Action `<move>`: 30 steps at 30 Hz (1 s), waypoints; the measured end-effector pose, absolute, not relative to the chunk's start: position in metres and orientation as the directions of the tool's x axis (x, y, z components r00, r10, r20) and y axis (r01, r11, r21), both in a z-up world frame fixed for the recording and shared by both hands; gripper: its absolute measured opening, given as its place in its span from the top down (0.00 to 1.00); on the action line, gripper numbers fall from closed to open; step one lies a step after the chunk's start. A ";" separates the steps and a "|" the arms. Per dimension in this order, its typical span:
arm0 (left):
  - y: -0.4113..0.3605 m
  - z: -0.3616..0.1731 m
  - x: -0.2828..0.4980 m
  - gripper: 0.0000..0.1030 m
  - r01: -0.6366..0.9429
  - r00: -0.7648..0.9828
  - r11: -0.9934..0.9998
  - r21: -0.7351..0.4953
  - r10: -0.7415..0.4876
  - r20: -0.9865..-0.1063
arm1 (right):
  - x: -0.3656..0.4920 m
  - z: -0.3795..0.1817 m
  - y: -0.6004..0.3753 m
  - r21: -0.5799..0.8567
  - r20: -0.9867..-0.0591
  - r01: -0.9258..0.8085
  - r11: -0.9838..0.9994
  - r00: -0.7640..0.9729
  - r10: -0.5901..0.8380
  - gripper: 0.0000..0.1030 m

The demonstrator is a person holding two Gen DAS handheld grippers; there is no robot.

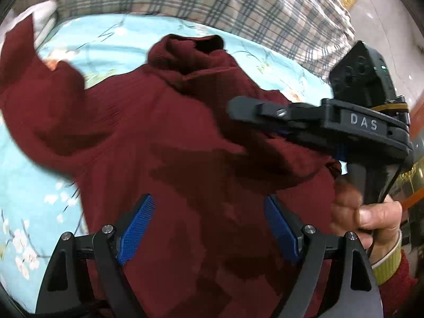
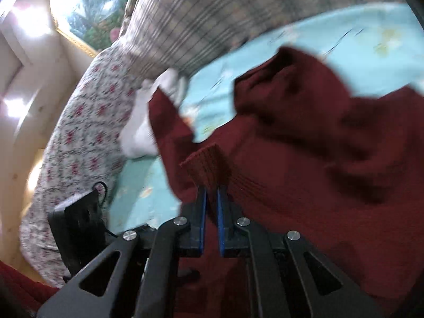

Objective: Fold large clothes

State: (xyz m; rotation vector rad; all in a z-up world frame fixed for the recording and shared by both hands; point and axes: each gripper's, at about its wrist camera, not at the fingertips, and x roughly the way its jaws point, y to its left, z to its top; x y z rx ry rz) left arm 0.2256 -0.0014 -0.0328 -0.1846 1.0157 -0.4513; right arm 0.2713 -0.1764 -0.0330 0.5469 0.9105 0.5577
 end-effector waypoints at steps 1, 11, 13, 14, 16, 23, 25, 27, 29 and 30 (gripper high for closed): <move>-0.002 -0.032 0.231 0.17 0.272 0.445 0.894 -0.357 -0.446 -0.777 | 0.274 -0.038 -0.166 0.664 -0.567 -0.226 0.712 0.467 0.678 0.91; 0.019 -0.047 0.250 0.17 0.244 0.526 0.950 -0.194 -0.297 -0.797 | 0.231 -0.025 -0.220 0.665 -0.561 -0.090 0.741 0.595 0.576 0.53; 0.017 -0.045 0.251 0.17 0.298 0.538 0.943 -0.146 -0.292 -0.791 | 0.213 -0.020 -0.243 0.643 -0.570 -0.046 0.764 0.638 0.518 0.53; 0.012 -0.047 0.255 0.17 0.348 0.521 0.930 -0.120 -0.298 -0.800 | 0.197 -0.019 -0.261 0.629 -0.580 -0.006 0.778 0.662 0.474 0.53; 0.006 -0.055 0.263 0.17 0.390 0.499 0.918 -0.067 -0.272 -0.822 | 0.179 -0.021 -0.281 0.627 -0.589 0.052 0.778 0.685 0.428 0.53; -0.004 -0.061 0.277 0.94 0.454 0.460 0.888 -0.073 -0.303 -0.835 | 0.126 -0.036 -0.338 0.610 -0.621 0.237 0.756 0.736 0.270 0.53; -0.003 -0.049 0.269 0.95 0.454 0.466 0.883 -0.116 -0.346 -0.814 | 0.123 -0.038 -0.345 0.602 -0.626 0.256 0.757 0.739 0.248 0.53; 0.011 -0.021 0.257 0.95 0.433 0.488 0.872 -0.230 -0.440 -0.754 | 0.123 -0.039 -0.350 0.577 -0.642 0.283 0.766 0.737 0.212 0.53; 0.033 0.006 0.248 0.95 0.398 0.549 0.873 -0.282 -0.473 -0.689 | 0.120 -0.038 -0.355 0.550 -0.655 0.302 0.778 0.734 0.178 0.53; 0.045 0.011 0.251 0.96 0.361 0.579 0.890 -0.279 -0.448 -0.681 | 0.121 -0.036 -0.352 0.539 -0.660 0.309 0.784 0.733 0.164 0.53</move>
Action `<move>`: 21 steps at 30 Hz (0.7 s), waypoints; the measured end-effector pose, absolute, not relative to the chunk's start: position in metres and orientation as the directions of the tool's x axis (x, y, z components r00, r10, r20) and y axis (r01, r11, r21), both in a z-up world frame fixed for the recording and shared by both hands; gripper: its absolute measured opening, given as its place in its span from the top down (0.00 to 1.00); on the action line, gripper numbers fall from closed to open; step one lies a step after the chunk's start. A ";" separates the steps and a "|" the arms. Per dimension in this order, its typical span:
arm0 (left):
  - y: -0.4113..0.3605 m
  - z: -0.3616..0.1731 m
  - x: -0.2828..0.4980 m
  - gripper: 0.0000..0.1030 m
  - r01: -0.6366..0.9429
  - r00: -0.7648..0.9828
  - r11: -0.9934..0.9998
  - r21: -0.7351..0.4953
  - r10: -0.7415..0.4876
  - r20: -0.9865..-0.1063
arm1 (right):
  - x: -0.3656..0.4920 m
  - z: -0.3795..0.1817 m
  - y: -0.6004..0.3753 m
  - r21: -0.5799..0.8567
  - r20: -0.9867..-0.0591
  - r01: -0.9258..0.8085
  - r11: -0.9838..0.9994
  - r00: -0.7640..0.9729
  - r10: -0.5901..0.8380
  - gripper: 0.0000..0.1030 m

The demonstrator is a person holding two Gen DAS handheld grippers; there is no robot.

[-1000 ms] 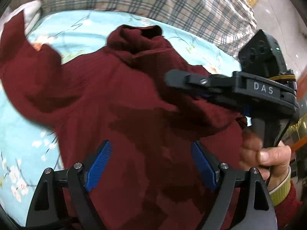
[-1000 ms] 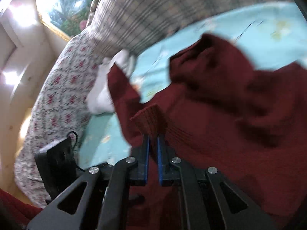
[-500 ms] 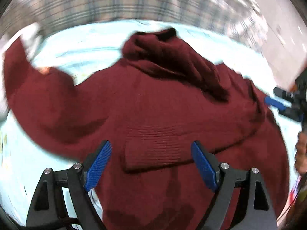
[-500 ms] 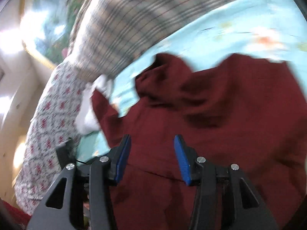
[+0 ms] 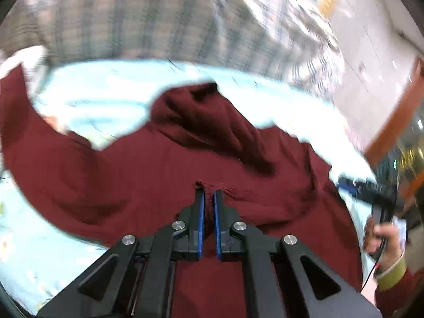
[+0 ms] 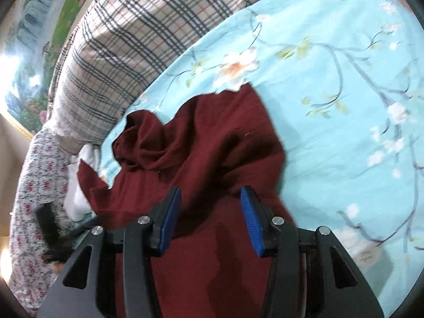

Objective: Fold large clothes

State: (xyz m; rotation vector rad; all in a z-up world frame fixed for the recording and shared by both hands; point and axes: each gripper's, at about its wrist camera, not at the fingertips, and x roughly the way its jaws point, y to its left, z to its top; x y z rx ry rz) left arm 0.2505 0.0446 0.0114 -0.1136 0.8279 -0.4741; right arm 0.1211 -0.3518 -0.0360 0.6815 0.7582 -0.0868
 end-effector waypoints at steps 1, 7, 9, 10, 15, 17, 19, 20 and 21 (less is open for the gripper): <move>0.055 0.011 0.256 0.96 0.314 0.604 0.913 -0.260 -0.403 -0.687 | 0.121 -0.035 -0.355 0.525 -0.664 0.316 0.790 0.733 0.149 0.53; 0.106 -0.025 0.279 0.96 0.111 0.556 0.931 -0.347 -0.347 -0.755 | 0.133 -0.031 -0.368 0.451 -0.700 0.370 0.812 0.711 0.065 0.53; 0.107 -0.025 0.272 0.95 0.113 0.548 0.920 -0.376 -0.374 -0.748 | 0.144 -0.034 -0.369 0.416 -0.722 0.384 0.824 0.690 0.043 0.53; 0.104 -0.026 0.272 0.95 0.114 0.542 0.919 -0.378 -0.377 -0.751 | 0.149 -0.036 -0.370 0.406 -0.732 0.387 0.828 0.680 0.042 0.53; 0.093 -0.014 0.270 0.95 0.127 0.532 0.910 -0.395 -0.399 -0.747 | 0.186 -0.061 -0.367 0.369 -0.806 0.370 0.853 0.585 0.095 0.92; 0.090 -0.009 0.271 0.95 0.147 0.529 0.895 -0.422 -0.431 -0.731 | 0.184 -0.050 -0.374 0.369 -0.795 0.364 0.855 0.601 0.087 0.94; 0.084 -0.012 0.274 0.95 0.153 0.519 0.899 -0.411 -0.427 -0.740 | 0.177 -0.036 -0.386 0.360 -0.779 0.383 0.851 0.625 0.048 0.94; 0.080 -0.016 0.277 0.95 0.147 0.520 0.910 -0.388 -0.404 -0.753 | 0.174 -0.032 -0.396 0.363 -0.778 0.401 0.841 0.627 0.037 0.94; 0.076 -0.023 0.281 0.95 0.139 0.515 0.917 -0.374 -0.389 -0.764 | 0.173 -0.033 -0.404 0.353 -0.789 0.428 0.832 0.614 0.019 0.97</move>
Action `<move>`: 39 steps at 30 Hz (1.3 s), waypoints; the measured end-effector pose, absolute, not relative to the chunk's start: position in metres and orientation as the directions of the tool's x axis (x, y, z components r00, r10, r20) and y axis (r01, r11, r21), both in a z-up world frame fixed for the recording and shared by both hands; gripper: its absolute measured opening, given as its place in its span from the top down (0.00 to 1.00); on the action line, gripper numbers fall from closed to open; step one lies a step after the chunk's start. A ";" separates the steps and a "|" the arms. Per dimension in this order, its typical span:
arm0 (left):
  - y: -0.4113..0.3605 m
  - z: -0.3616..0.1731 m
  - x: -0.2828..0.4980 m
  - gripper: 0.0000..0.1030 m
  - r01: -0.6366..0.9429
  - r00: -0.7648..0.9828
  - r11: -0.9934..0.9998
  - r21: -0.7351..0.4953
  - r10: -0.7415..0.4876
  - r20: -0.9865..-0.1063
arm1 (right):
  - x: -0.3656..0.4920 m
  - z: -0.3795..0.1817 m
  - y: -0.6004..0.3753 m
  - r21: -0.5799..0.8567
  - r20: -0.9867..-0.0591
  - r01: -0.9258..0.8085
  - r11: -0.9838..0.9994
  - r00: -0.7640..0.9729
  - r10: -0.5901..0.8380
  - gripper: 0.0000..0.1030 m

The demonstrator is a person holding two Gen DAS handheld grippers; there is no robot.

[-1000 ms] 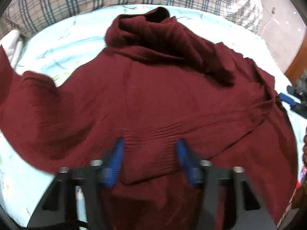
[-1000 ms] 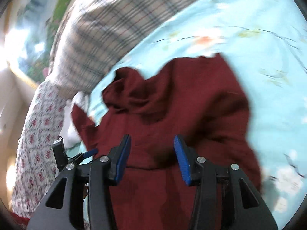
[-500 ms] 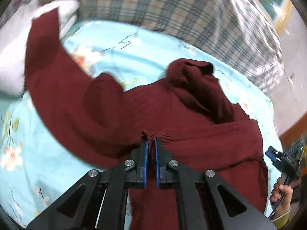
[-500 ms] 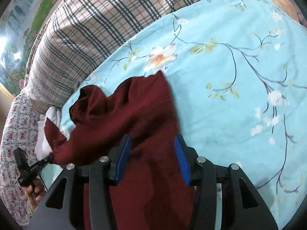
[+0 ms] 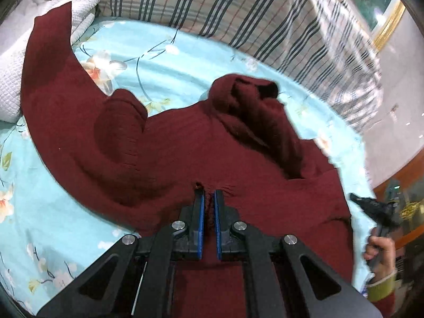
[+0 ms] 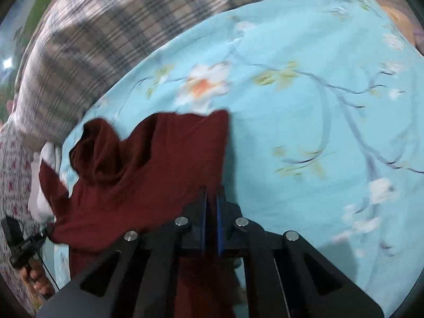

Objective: Fold large clothes

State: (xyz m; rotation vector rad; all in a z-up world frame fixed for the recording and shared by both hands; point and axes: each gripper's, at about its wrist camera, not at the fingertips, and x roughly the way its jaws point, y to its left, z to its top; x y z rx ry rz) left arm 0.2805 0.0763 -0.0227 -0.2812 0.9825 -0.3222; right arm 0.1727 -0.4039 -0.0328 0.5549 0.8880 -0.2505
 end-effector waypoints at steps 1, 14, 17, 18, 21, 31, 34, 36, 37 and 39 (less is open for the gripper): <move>0.074 -0.029 0.284 0.95 0.130 0.506 0.918 -0.375 -0.387 -0.771 | 0.173 -0.034 -0.408 0.332 -0.801 0.453 0.828 0.599 -0.007 0.98; 0.068 -0.061 0.300 0.93 0.094 0.513 0.974 -0.207 -0.226 -0.828 | 0.181 -0.057 -0.352 0.256 -0.846 0.372 0.892 0.533 0.021 0.89; 0.071 -0.060 0.291 0.85 0.091 0.518 0.974 -0.209 -0.225 -0.825 | 0.167 -0.050 -0.367 0.269 -0.830 0.462 0.845 0.556 -0.039 0.87; 0.074 -0.056 0.284 0.84 0.091 0.524 0.968 -0.232 -0.245 -0.816 | 0.163 -0.045 -0.366 0.275 -0.824 0.465 0.841 0.566 -0.043 0.83; 0.096 -0.044 0.260 0.81 0.058 0.554 0.956 -0.286 -0.270 -0.788 | 0.154 -0.027 -0.339 0.356 -0.764 0.327 0.875 0.641 0.071 0.77; 0.220 0.008 0.295 0.64 -0.179 0.663 0.953 -0.243 -0.066 -0.745 | 0.135 -0.037 -0.272 0.472 -0.731 0.174 0.864 0.624 0.274 0.74; 0.258 0.030 0.340 0.55 -0.215 0.688 0.943 -0.255 -0.039 -0.724 | 0.135 -0.038 -0.257 0.475 -0.732 0.149 0.867 0.614 0.295 0.74; 0.286 0.044 0.374 0.48 -0.282 0.702 0.929 -0.239 0.030 -0.712 | 0.139 -0.037 -0.252 0.482 -0.731 0.139 0.865 0.608 0.310 0.74; 0.296 0.049 0.391 0.38 -0.299 0.704 0.926 -0.230 0.051 -0.708 | 0.142 -0.037 -0.250 0.483 -0.732 0.136 0.865 0.606 0.313 0.74; 0.315 0.051 0.425 0.29 -0.342 0.684 0.921 -0.189 0.106 -0.722 | 0.146 -0.037 -0.248 0.491 -0.729 0.133 0.861 0.604 0.323 0.74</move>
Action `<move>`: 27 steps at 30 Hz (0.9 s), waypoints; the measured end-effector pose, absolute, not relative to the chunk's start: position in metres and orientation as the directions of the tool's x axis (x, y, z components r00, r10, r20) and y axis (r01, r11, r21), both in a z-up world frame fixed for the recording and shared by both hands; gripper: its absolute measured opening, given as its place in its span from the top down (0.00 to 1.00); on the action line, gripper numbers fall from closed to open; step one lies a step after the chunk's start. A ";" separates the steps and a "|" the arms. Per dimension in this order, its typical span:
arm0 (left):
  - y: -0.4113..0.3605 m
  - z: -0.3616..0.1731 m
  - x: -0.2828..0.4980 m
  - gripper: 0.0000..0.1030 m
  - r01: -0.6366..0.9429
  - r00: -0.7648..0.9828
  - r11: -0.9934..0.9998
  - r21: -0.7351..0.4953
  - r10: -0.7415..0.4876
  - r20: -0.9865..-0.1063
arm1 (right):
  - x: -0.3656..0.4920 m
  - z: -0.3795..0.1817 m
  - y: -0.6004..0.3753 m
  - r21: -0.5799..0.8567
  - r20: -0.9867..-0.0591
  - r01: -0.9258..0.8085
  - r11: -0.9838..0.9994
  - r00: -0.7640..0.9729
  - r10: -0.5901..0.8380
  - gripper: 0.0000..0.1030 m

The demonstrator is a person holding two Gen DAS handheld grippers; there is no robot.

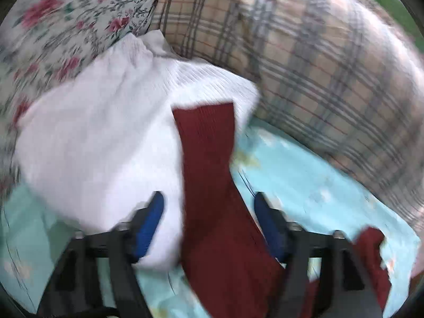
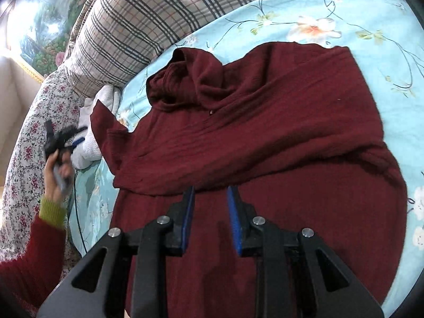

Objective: Fold large clothes

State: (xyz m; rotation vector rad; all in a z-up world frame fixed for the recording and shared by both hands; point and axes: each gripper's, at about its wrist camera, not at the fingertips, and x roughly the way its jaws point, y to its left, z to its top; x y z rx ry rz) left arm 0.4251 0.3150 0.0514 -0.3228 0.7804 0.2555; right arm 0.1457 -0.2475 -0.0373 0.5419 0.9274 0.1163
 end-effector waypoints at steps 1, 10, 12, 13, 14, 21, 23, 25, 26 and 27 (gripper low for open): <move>0.323 0.050 0.439 0.29 -0.371 0.673 0.913 -0.172 0.136 -0.727 | 0.148 -0.038 -0.245 0.493 -0.728 0.133 0.860 0.603 0.325 0.74; 0.333 0.033 0.459 0.96 -0.293 0.730 0.923 -0.251 0.046 -0.682 | 0.161 -0.053 -0.234 0.486 -0.755 0.143 0.862 0.565 0.332 0.74; 0.325 0.040 0.440 0.96 -0.260 0.763 0.927 -0.269 0.027 -0.646 | 0.161 -0.053 -0.232 0.484 -0.756 0.137 0.864 0.563 0.334 0.74; 0.318 0.044 0.429 0.96 -0.243 0.778 0.929 -0.278 0.016 -0.628 | 0.160 -0.052 -0.231 0.485 -0.754 0.133 0.864 0.565 0.336 0.74; 0.310 0.048 0.418 0.96 -0.222 0.793 0.928 -0.298 -0.006 -0.609 | 0.159 -0.051 -0.230 0.489 -0.749 0.128 0.863 0.568 0.341 0.74; 0.207 0.074 0.317 0.96 0.036 0.831 0.914 -0.403 -0.252 -0.495 | 0.143 -0.036 -0.229 0.504 -0.712 0.102 0.858 0.611 0.345 0.74; 0.171 0.071 0.293 0.97 0.110 0.810 0.889 -0.444 -0.339 -0.478 | 0.135 -0.032 -0.233 0.511 -0.701 0.108 0.853 0.627 0.341 0.74; 0.123 0.058 0.267 0.97 0.198 0.753 0.836 -0.511 -0.464 -0.467 | 0.129 -0.029 -0.238 0.522 -0.689 0.115 0.845 0.640 0.339 0.74; 0.107 0.055 0.258 0.97 0.226 0.732 0.821 -0.524 -0.498 -0.465 | 0.124 -0.027 -0.242 0.528 -0.683 0.121 0.841 0.649 0.335 0.74; 0.078 0.048 0.248 0.97 0.270 0.693 0.802 -0.533 -0.546 -0.470 | 0.120 -0.025 -0.246 0.531 -0.678 0.127 0.837 0.657 0.330 0.74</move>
